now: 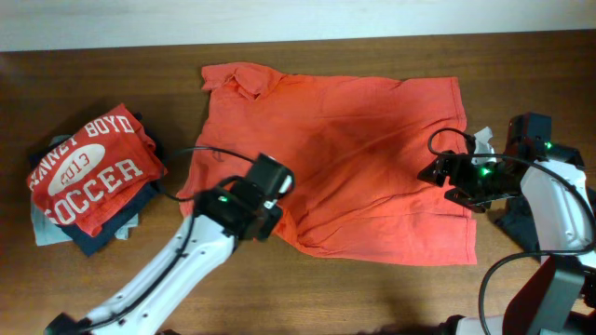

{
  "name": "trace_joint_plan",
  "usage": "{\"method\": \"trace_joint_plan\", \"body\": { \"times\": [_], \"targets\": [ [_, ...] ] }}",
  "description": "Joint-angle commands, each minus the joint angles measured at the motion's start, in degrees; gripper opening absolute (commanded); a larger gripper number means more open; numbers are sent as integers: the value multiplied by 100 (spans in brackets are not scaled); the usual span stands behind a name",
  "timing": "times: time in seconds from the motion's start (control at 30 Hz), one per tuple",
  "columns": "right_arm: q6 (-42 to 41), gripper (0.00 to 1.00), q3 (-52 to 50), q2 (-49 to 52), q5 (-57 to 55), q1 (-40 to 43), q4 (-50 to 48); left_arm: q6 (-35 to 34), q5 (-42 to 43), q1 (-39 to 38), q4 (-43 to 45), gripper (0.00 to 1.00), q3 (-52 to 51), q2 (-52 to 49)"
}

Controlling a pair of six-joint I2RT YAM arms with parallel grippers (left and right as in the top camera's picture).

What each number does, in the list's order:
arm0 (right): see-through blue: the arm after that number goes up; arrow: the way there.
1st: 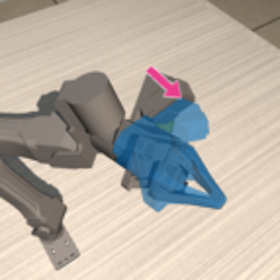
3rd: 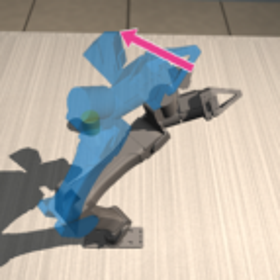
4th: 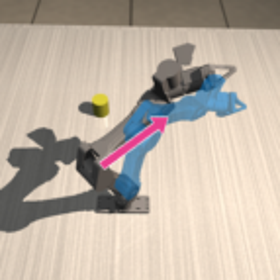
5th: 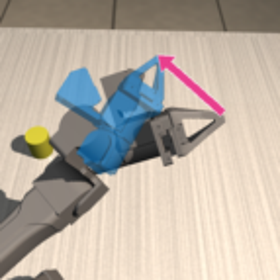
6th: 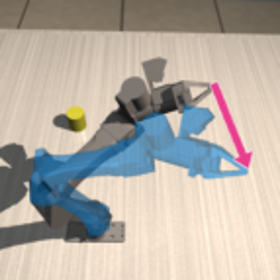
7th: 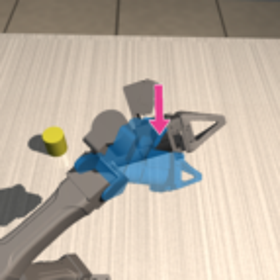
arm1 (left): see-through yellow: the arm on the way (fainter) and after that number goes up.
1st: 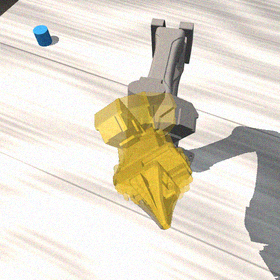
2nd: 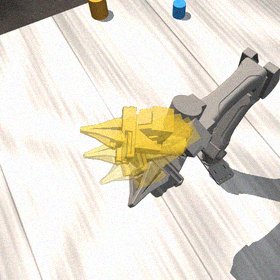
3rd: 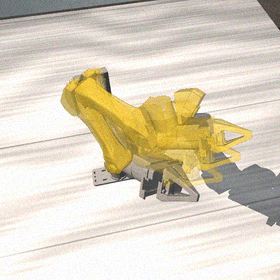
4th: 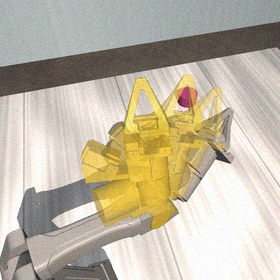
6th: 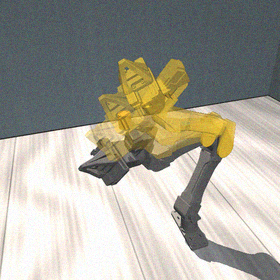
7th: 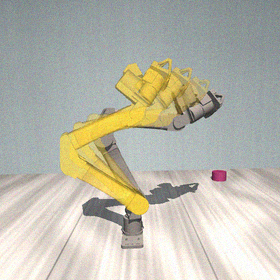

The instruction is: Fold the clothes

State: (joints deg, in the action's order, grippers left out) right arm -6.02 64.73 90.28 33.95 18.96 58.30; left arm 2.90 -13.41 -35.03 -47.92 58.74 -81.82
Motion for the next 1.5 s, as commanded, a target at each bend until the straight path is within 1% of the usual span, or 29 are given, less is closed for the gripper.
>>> {"method": "trace_joint_plan", "body": {
  "times": [0.0, 0.27, 0.4, 0.47, 0.57, 0.63, 0.7, 0.77, 0.83, 0.93, 1.03, 1.2, 1.33, 1.37, 1.47],
  "targets": [
    [0, 86, 85, -17, -9, -15, -4, 57, -400, -293, 146, 54, -192, -376],
    [0, 86, 85, -17, -11, -15, 0, 55, -466, -472, 315, 52, -195, -1250],
    [0, 86, 85, -17, -11, -15, 0, 57, -468, -472, 334, 49, -195, -1379],
    [0, 86, 85, -17, -11, -15, -4, 66, -531, -474, 358, 44, -192, -1386],
    [0, 86, 85, -17, -11, -15, -9, 243, -691, -472, 332, 23, -166, -1384],
    [0, 86, 85, -17, -11, -15, -9, 352, -758, -472, 249, 13, -92, -1373],
    [0, 86, 85, -17, -11, -15, -7, 450, -767, -474, 120, 6, 48, -1366],
    [0, 86, 85, -17, -11, -15, -4, 466, -769, -472, -52, 2, 260, -1366],
    [0, 86, 85, -17, -11, -15, -4, 649, -765, -474, -151, 1, 455, -1366],
    [0, 85, 85, -17, -11, -15, -7, 1095, -763, -474, -205, 1, 691, -1366],
    [0, 86, 85, -17, -11, -15, -9, 1897, -758, -474, -164, 0, 796, -1368],
    [0, 86, 85, -17, -11, -15, -44, 3257, -737, -474, -70, 0, 796, -1375],
    [0, 86, 85, -17, -11, -15, -90, 4706, -437, -472, 188, 0, 796, -1375],
    [0, 86, 85, -17, -11, -15, -90, 4981, -393, -474, 273, 0, 796, -1375],
    [0, 86, 85, -17, -11, -15, -70, 5296, -437, -472, 629, 0, 796, -1375]
  ]
}}
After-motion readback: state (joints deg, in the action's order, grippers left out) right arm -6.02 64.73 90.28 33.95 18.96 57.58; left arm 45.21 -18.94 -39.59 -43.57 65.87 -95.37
